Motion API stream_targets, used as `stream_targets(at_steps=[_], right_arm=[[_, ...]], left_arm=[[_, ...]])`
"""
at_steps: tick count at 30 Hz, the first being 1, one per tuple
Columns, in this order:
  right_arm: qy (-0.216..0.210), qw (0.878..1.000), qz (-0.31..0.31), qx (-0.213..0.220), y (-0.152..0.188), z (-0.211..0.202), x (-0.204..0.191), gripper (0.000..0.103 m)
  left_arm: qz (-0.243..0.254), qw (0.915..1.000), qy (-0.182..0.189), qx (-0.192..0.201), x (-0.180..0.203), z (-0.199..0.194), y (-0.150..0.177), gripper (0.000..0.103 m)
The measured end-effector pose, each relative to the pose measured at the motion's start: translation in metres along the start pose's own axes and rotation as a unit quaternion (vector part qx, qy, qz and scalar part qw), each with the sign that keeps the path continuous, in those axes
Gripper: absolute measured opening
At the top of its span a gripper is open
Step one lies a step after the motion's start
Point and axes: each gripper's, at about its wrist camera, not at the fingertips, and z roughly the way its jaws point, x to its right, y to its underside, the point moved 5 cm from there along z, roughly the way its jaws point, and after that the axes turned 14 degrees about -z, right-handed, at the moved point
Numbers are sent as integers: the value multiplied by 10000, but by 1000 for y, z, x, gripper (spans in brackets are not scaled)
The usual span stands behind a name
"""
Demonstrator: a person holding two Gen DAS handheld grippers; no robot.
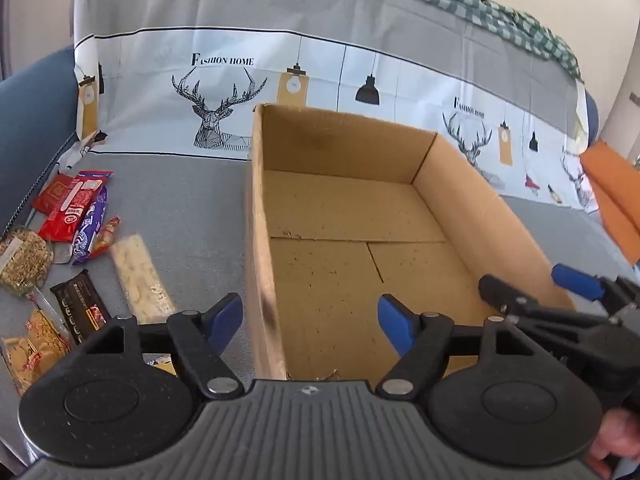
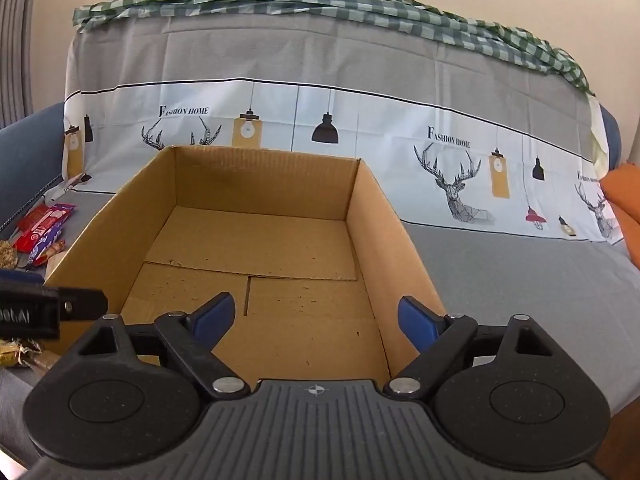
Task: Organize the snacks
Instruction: 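Swing both tools from the box toward the snack pile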
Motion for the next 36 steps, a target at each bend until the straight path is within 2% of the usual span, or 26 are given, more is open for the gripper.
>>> stream_targets(at_steps=[13, 16, 17, 19, 21, 23, 25, 28, 30, 32, 35, 36], right_arm=[[-159, 9997, 57, 166, -2, 0, -12, 88], [-251, 9995, 91, 190, -3, -1, -16, 84], [-265, 9995, 81, 167, -4, -2, -17, 79], [-331, 9993, 140, 122, -7, -3, -19, 73], [-469, 9984, 278, 119, -10, -5, -21, 61], [-573, 9976, 374, 120, -14, -7, -25, 57], [-684, 9961, 543, 158, -18, -12, -29, 56], [-709, 9956, 563, 236, -25, -22, -39, 56], [-862, 9937, 654, 275, -30, -28, -49, 59], [-1119, 9899, 823, 296, -35, -34, -60, 60], [-1519, 9833, 906, 425, -46, -42, -86, 59], [-1619, 9816, 895, 471, -49, -44, -97, 52]], left_arm=[[340, 9984, 288, 349, 11, -18, -5, 78], [393, 9978, 340, 411, 8, -23, -5, 76], [390, 9976, 379, 419, 6, -25, -5, 75], [394, 9972, 469, 428, 4, -31, -6, 66], [455, 9964, 568, 432, 2, -37, -6, 59], [484, 9956, 701, 379, -2, -44, -8, 50], [531, 9942, 898, 246, -7, -51, -10, 40], [681, 9911, 1136, 155, -22, -66, -12, 38], [754, 9902, 1148, 249, -40, -75, -13, 38], [558, 9914, 1142, 310, -65, -79, -16, 38], [-69, 9934, 1019, 515, -111, -79, -22, 38], [-403, 9932, 949, 540, -128, -77, -23, 38]])
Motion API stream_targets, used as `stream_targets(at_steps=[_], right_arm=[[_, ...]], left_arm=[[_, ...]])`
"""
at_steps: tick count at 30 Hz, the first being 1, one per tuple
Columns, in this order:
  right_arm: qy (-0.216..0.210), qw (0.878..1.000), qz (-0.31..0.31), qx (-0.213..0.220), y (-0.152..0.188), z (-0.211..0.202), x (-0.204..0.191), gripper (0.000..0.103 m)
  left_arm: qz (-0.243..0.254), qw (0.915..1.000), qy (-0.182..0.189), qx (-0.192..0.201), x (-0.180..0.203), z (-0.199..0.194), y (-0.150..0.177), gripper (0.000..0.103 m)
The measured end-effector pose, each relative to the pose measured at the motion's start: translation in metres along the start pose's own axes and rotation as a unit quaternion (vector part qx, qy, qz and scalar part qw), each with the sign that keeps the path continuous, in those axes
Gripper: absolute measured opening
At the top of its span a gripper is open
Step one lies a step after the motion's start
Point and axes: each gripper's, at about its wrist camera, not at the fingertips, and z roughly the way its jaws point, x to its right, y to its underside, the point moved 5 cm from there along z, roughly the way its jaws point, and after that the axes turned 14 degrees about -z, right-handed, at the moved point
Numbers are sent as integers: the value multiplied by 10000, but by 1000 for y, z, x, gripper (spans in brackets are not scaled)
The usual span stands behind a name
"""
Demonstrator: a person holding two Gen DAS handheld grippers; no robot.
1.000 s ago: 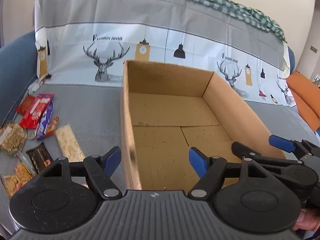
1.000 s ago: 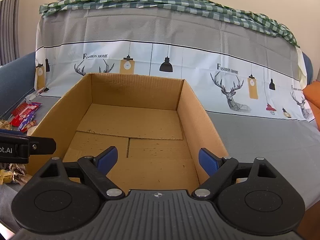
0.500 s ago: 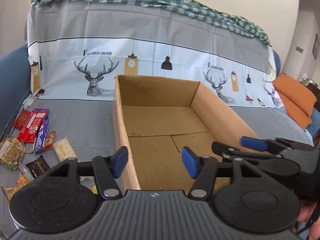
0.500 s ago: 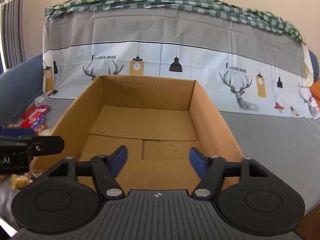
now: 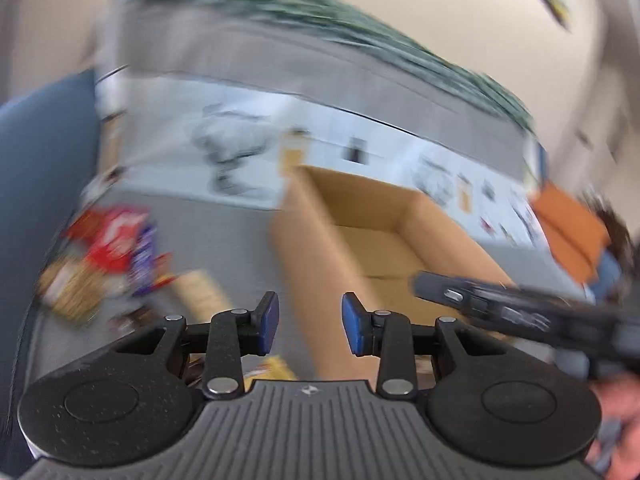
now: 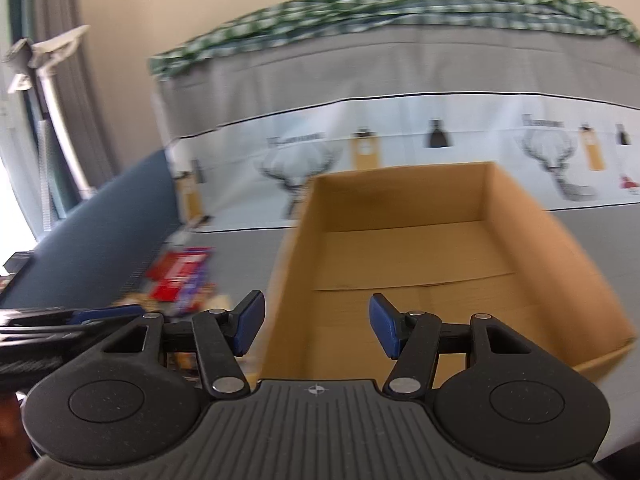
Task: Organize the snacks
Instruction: 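Swing both tools from the box toward the snack pile, then grasp the cracker bag with the left tool while the right tool grasps the yellow wafer bar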
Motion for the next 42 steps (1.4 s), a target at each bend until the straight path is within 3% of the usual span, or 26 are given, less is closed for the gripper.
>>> stream_targets(at_steps=[4, 9, 14, 16, 19, 21, 26, 31, 33, 36, 40, 42], right_arm=[[-554, 9983, -80, 141, -2, 11, -49, 41], [-998, 9939, -226, -414, 12, 41, -100, 42], [-806, 9871, 130, -1375, 46, 80, -116, 49], [-655, 9842, 364, -1604, 57, 95, -114, 53], [-535, 9803, 684, -1773, 66, 117, -110, 61], [-450, 9803, 681, -1796, 66, 126, -110, 67], [-177, 9756, 608, -2104, 72, 148, -109, 66], [-92, 9781, 155, -2074, 71, 152, -115, 51], [-82, 9787, 21, -2053, 71, 152, -117, 39], [-210, 9786, -84, -2043, 69, 150, -119, 26], [-406, 9798, -177, -1950, 67, 143, -122, 17], [-465, 9800, -254, -1921, 67, 138, -122, 17]], left_arm=[[-1111, 9928, -439, 99, -60, 2, -9, 37], [-1203, 9881, -957, 111, -83, 1, -18, 37], [-1551, 9777, -1411, 58, -115, -3, -17, 41], [-1668, 9736, -1560, -70, -125, -1, -15, 56], [-1714, 9683, -1798, -253, -135, 6, -10, 68], [-1701, 9671, -1836, -460, -139, 15, -5, 68], [-1753, 9658, -1762, -739, -143, 34, 4, 70], [-1739, 9655, -1773, -784, -143, 44, 7, 71], [-1704, 9659, -1790, -779, -142, 47, 7, 71], [-1637, 9673, -1799, -725, -140, 48, 7, 62], [-1597, 9701, -1746, -544, -136, 42, 4, 58], [-1640, 9720, -1622, -442, -134, 36, 2, 58]])
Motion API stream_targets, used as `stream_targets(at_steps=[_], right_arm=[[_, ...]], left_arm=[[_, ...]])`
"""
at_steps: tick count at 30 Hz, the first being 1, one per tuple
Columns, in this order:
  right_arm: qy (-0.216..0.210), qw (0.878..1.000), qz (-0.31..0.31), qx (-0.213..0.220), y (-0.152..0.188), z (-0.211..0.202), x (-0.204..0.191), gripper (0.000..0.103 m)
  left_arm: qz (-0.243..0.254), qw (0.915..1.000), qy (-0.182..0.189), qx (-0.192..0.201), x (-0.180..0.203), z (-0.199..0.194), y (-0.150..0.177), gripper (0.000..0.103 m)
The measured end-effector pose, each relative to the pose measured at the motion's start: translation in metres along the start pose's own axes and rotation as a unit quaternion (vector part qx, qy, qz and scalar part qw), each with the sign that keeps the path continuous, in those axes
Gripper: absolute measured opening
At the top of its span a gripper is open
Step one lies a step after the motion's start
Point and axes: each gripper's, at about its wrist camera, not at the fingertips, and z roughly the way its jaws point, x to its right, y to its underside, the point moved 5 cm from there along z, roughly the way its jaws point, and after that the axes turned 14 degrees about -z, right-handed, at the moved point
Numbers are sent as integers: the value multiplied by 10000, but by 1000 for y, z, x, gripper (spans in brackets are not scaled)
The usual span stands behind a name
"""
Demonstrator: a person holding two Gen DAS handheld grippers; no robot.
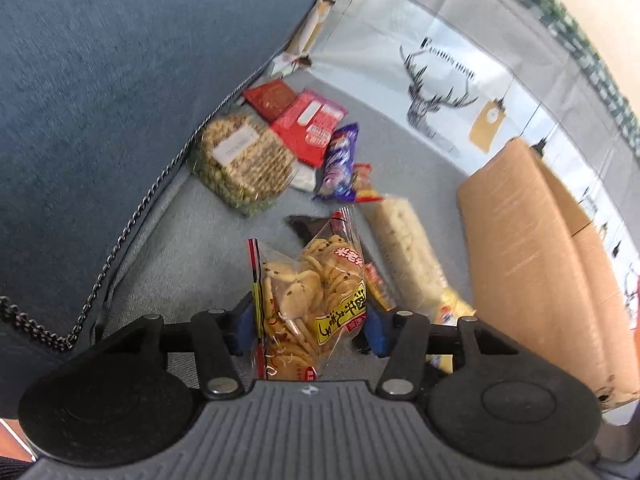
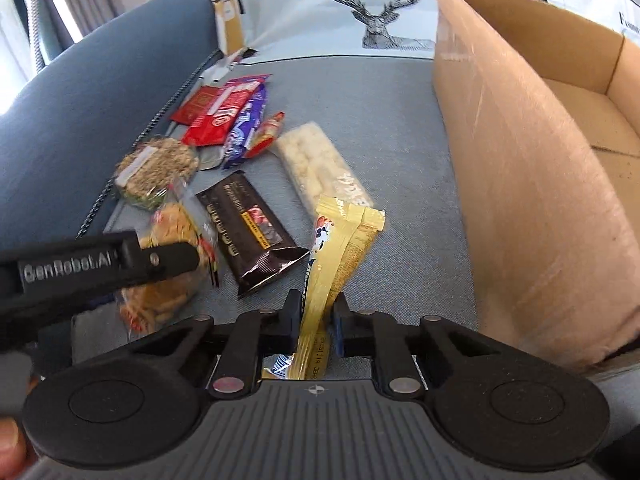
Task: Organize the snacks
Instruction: 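Grasp the cracker bag with the left tool while the right tool grasps the yellow wafer bar, then carry the cracker bag and yellow wafer bar over the cardboard box with both tools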
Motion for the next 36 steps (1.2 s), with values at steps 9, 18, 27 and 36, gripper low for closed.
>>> stream_targets(at_steps=[9, 18, 27, 36], right_arm=[[-167, 9993, -180, -295, 16, 2, 4, 19], [-63, 9973, -703, -205, 16, 1, 1, 15], [-28, 9961, -853, 226, 9, -29, 3, 14], [-122, 9881, -1136, 1027, -4, -80, 11, 14]], left_arm=[[-111, 9983, 195, -538, 7, 7, 10, 59], [-232, 9980, 248, -527, 5, 10, 10, 58], [-178, 9978, 626, -86, 22, -22, 8, 58], [-284, 9923, 1112, 466, 58, -63, -3, 58]])
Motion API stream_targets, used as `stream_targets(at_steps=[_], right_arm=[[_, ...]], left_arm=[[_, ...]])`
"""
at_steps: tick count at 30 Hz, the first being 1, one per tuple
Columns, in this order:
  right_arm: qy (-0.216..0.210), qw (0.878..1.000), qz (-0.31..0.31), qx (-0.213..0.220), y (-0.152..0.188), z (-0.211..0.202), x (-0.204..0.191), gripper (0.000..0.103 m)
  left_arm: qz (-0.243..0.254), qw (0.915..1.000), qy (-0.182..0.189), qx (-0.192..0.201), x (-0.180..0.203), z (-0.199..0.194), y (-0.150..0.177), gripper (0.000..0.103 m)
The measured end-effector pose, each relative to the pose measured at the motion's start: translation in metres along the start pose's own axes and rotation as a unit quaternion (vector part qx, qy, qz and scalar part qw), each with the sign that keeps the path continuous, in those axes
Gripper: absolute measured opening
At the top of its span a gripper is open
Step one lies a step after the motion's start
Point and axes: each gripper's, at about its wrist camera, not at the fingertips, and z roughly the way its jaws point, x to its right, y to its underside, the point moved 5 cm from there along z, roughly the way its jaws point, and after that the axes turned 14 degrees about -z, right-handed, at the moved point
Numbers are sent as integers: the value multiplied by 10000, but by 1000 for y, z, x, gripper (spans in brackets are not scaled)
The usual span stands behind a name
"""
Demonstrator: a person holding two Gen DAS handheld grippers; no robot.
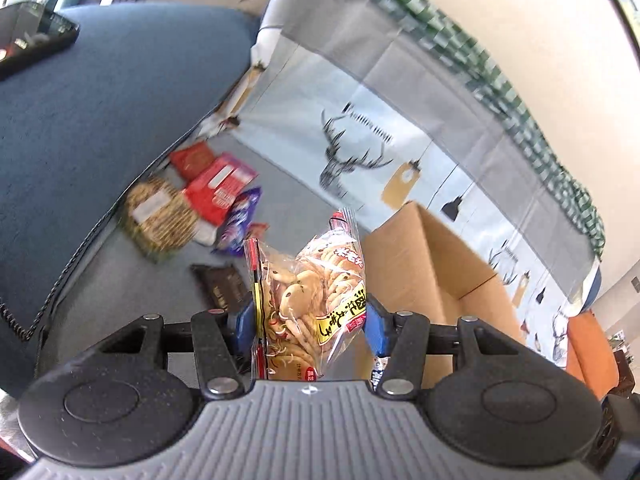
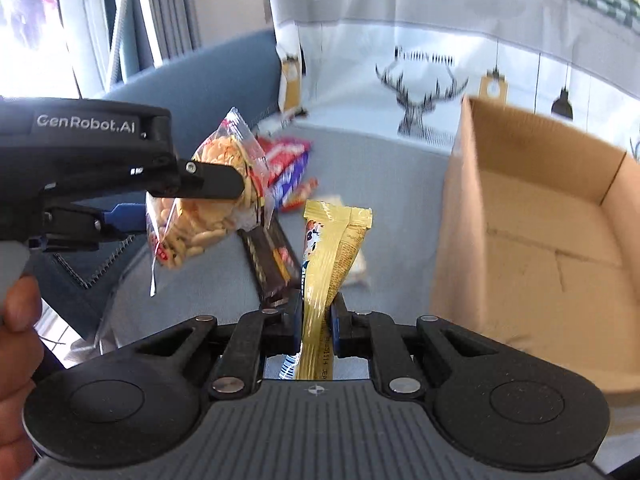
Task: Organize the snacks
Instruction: 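Carry the cracker bag and yellow wafer bar over the cardboard box with both tools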
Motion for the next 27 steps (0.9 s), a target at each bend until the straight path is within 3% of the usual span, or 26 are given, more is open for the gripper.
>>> stream_targets(at_steps=[5, 11, 15, 21, 27], right_arm=[[-6, 9997, 65, 226, -3, -15, 12, 14], [-43, 9983, 68, 581, -13, -39, 32, 14], [-288, 9964, 397, 690, -30, -57, 70, 14], [264, 9966, 58, 780, -37, -73, 132, 14], [650, 9944, 492, 666, 4, -71, 174, 14]], left_arm=[[-113, 9999, -71, -24, -1, 12, 4, 58], [-358, 9993, 99, -22, 10, 14, 1, 58], [-326, 9991, 247, -99, 25, 18, 6, 58], [14, 9988, 453, -157, 54, 21, 18, 58], [520, 9958, 737, -121, 94, 19, 29, 58]])
